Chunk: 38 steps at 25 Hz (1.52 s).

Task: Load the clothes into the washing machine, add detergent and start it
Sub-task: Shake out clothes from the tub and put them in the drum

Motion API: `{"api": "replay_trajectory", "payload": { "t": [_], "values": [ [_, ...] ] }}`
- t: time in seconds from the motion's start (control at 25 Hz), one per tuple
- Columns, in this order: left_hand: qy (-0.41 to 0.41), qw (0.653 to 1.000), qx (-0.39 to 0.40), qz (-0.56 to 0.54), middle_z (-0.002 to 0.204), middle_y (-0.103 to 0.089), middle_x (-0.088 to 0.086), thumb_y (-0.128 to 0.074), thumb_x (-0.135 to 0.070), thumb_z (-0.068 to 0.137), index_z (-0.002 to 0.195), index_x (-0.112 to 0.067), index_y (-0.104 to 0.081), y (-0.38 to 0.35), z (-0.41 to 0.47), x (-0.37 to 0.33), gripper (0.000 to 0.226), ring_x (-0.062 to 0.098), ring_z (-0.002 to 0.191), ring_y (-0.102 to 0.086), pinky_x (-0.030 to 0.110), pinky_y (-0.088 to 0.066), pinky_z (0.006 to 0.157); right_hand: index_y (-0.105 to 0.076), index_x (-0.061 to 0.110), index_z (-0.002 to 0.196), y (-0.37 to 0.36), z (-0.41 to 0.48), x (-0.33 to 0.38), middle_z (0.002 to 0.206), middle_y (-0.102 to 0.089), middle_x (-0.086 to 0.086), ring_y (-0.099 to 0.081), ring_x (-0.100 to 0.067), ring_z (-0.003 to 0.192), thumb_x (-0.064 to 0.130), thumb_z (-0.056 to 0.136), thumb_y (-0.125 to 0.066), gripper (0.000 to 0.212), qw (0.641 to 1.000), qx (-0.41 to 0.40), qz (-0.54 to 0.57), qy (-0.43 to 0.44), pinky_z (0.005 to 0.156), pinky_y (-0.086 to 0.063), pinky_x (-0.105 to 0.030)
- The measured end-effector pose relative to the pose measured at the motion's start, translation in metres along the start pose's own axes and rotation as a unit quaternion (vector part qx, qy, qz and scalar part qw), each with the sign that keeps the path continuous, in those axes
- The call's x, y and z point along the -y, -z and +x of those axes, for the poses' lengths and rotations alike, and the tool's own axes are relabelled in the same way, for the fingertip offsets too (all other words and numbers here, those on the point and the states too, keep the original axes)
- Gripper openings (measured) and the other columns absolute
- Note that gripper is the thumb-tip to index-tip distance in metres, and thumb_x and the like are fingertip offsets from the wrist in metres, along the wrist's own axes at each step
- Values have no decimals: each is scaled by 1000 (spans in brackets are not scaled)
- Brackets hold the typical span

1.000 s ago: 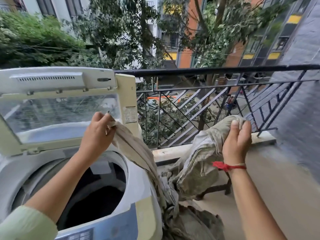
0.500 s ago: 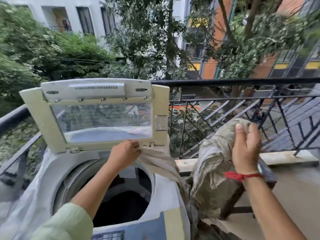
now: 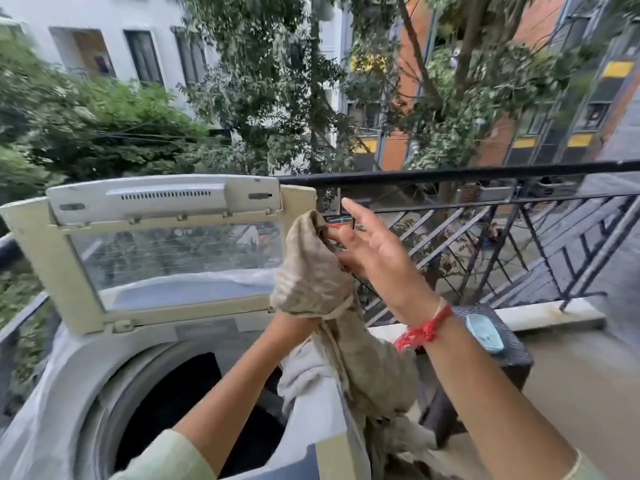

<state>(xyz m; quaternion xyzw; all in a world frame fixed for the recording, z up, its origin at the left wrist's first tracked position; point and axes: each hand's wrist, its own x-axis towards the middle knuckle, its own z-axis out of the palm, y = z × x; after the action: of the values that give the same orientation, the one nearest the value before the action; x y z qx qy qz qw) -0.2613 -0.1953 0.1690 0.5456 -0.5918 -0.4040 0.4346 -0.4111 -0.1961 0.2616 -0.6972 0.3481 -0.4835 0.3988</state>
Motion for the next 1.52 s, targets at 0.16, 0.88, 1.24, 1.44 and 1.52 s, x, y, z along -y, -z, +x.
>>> {"api": "replay_trajectory", "payload": {
  "t": [0.16, 0.88, 1.24, 1.44, 1.52],
  "values": [
    [54, 941, -255, -217, 113, -65, 8, -72, -40, 58, 112, -15, -60, 51, -9, 39, 61, 26, 106, -60, 42, -50, 91, -22, 42, 139, 62, 0, -55, 141, -46, -1, -51, -25, 124, 27, 89, -58, 64, 976, -8, -216, -37, 100, -43, -49],
    [107, 793, -500, 331, 103, -56, 27, -57, -16, 85, 108, -3, -49, 231, -87, 78, 27, 44, 93, -56, 43, -40, 69, -67, 2, 94, -122, -1, -67, 86, -60, -4, -54, -13, 83, -5, 73, -42, 34, 955, -128, -219, 151, 75, -37, -8],
    [121, 861, -227, 439, 135, -41, 15, -68, -52, 76, 133, -14, -43, 229, -77, 168, 73, 35, 124, -42, 45, -43, 95, -55, 16, 126, -172, -26, -135, 129, -54, -6, -49, -20, 121, 2, 85, -53, 43, 926, 290, -240, -35, 102, -33, -19],
    [101, 879, 181, 430, 159, -2, 3, -79, -35, 69, 146, -36, 17, 92, -29, 183, 123, 27, 144, -16, 52, -24, 112, -8, 32, 148, -42, -10, -240, 154, -21, -12, -40, -33, 131, -2, 77, -52, 90, 827, 214, -467, -228, 102, -40, -40],
    [113, 898, 235, 354, 158, -8, 5, -74, -17, 75, 140, -42, 28, 50, -14, 191, 124, 30, 135, -35, 43, -37, 103, -15, 34, 146, -36, -19, -272, 144, -39, -15, -49, -32, 122, -4, 76, -49, 86, 831, 267, -405, -272, 92, -46, -38]
  ]
}}
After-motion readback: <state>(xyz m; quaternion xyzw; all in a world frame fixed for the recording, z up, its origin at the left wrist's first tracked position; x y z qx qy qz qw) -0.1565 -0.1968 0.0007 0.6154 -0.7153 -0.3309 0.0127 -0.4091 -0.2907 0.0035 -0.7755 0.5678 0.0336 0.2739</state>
